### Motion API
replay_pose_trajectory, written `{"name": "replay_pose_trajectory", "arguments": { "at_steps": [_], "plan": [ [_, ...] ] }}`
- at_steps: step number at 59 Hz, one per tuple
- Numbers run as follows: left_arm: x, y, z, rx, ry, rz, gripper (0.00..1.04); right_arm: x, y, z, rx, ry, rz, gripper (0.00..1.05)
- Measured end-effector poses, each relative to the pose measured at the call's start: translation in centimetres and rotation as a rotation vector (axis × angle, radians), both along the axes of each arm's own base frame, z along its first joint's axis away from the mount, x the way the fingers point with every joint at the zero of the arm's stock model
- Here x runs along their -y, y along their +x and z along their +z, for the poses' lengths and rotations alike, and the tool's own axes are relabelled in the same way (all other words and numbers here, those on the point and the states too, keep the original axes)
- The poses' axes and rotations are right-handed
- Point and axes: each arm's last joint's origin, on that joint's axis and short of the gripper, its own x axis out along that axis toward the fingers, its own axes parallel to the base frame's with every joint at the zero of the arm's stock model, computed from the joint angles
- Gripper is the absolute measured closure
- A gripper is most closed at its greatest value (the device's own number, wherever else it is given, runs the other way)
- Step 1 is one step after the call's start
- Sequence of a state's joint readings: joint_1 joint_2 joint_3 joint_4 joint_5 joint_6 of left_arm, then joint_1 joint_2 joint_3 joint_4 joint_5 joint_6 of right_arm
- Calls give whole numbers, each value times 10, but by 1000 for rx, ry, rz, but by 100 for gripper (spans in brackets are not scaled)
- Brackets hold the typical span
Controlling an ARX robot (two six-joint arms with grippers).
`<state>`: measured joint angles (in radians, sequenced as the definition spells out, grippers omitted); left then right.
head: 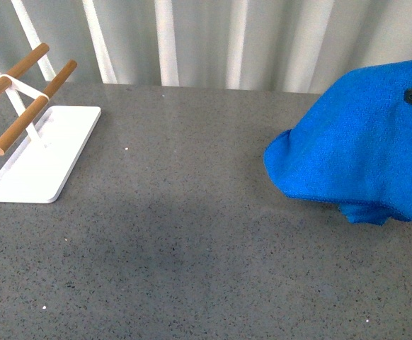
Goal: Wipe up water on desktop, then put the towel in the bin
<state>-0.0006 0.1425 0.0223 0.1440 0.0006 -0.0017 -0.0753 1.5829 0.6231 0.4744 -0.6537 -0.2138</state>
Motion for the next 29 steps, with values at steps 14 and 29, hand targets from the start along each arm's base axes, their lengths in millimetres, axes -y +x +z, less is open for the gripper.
{"name": "replay_pose_trajectory", "arguments": {
  "at_steps": [14,29],
  "plan": [
    [0,-9,-3,-4,0,0,101,-4,3,-18,-77,-15,-18,102],
    [0,-9,-2,-3,-1,1,79,-2,34,-36,-229,-25,-96,102]
  ]
}}
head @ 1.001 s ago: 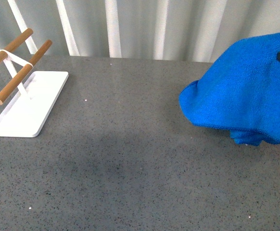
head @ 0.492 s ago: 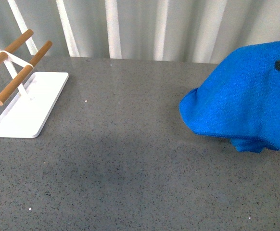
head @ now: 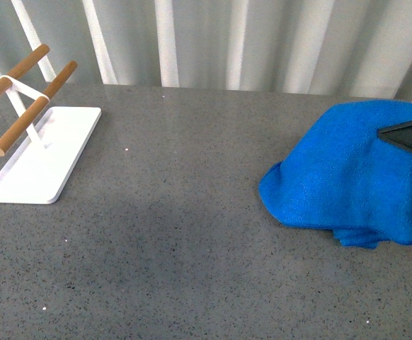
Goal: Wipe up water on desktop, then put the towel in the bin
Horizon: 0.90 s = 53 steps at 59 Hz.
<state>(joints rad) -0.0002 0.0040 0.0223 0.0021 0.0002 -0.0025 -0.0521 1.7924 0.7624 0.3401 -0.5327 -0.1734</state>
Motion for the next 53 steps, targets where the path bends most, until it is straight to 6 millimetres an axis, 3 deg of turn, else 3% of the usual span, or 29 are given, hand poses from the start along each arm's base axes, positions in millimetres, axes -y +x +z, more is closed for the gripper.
{"name": "replay_pose_trajectory", "arguments": {
  "at_steps": [14,26,41,53],
  "plan": [
    [0,0,0,0,0,0,37,9,34,-49,-210,-8,-56,102],
    [0,0,0,0,0,0,6,9,53,-71,-280,4,-58,102],
    [0,0,0,0,0,0,7,6,74,-92,-308,-3,-72,102],
    [0,0,0,0,0,0,7,3,91,-92,-289,-42,-87,102]
  ]
}}
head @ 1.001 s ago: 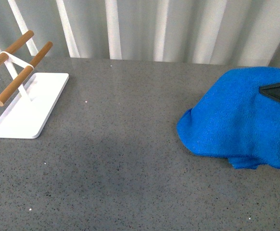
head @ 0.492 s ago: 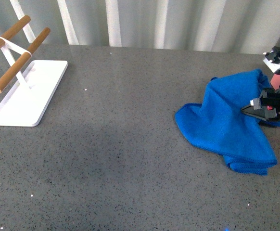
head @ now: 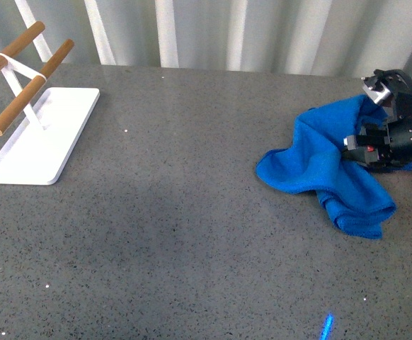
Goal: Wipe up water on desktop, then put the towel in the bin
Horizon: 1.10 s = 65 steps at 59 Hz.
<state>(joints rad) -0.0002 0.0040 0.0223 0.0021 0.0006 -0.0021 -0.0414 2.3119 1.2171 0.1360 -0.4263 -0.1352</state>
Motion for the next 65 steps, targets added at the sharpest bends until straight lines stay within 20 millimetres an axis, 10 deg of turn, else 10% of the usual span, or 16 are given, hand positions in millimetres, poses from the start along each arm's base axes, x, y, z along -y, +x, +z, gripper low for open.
{"name": "replay_pose_trajectory", "arguments": {
  "at_steps": [32,47,65],
  "plan": [
    [0,0,0,0,0,0,7,-79,71,10,76,-38,162,102],
    [0,0,0,0,0,0,7,-154,22,8,19,58,415,102],
    [0,0,0,0,0,0,7,-141,-36,5,-5,29,485,102]
  ]
}}
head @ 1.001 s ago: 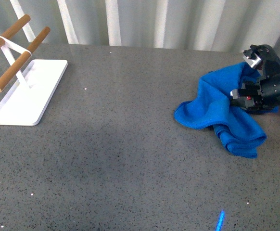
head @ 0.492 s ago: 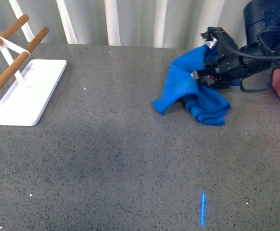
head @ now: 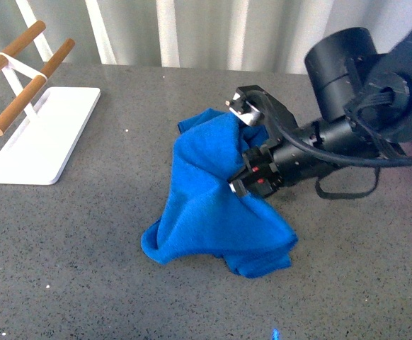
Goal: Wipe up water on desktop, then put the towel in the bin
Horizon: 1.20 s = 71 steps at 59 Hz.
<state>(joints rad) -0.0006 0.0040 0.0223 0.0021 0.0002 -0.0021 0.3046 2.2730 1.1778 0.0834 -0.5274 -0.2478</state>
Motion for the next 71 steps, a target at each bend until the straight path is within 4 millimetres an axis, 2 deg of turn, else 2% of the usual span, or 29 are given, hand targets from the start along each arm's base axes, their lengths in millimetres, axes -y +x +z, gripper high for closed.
{"name": "replay_pose_trajectory", "arguments": {
  "at_steps": [17,29,36,43,50,56,64,71],
  "plan": [
    [0,0,0,0,0,0,7,40,-56,9,-4,-42,15,102],
    [0,0,0,0,0,0,7,66,-84,20,14,-47,8,102],
    [0,0,0,0,0,0,7,97,-99,28,30,-65,-39,102],
    [0,0,0,0,0,0,7,133,-101,30,20,-95,-112,102],
    [0,0,0,0,0,0,7,151,-98,31,25,-113,-148,102],
    [0,0,0,0,0,0,7,170,-88,32,47,-136,-193,102],
    [0,0,0,0,0,0,7,185,-76,33,65,-151,-226,102],
    [0,0,0,0,0,0,7,190,-61,40,96,-157,-235,102]
  ]
}}
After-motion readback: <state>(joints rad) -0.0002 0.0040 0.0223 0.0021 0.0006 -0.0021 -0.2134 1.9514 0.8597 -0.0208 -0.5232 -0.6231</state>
